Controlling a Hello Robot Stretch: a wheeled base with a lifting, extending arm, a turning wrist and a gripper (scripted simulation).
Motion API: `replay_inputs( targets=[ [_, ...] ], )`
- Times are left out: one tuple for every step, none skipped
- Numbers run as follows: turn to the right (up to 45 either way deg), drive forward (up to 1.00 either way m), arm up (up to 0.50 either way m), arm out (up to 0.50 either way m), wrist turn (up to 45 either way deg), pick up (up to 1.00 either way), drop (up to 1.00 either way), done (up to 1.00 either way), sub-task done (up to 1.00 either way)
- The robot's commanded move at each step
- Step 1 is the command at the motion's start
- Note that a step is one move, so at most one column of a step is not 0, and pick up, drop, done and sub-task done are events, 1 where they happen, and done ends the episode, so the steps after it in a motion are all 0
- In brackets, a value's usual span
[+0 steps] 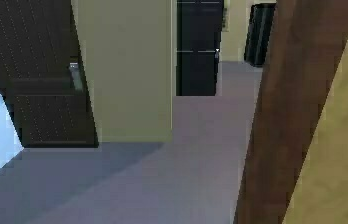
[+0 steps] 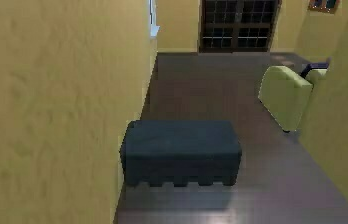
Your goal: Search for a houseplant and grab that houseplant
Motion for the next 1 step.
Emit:
replay_inputs(
  targets=[
    [-45.0, 0.0, 0.0, 0.0, 0.0, 0.0, 0.0, 0.0, 0.0]
  ],
)
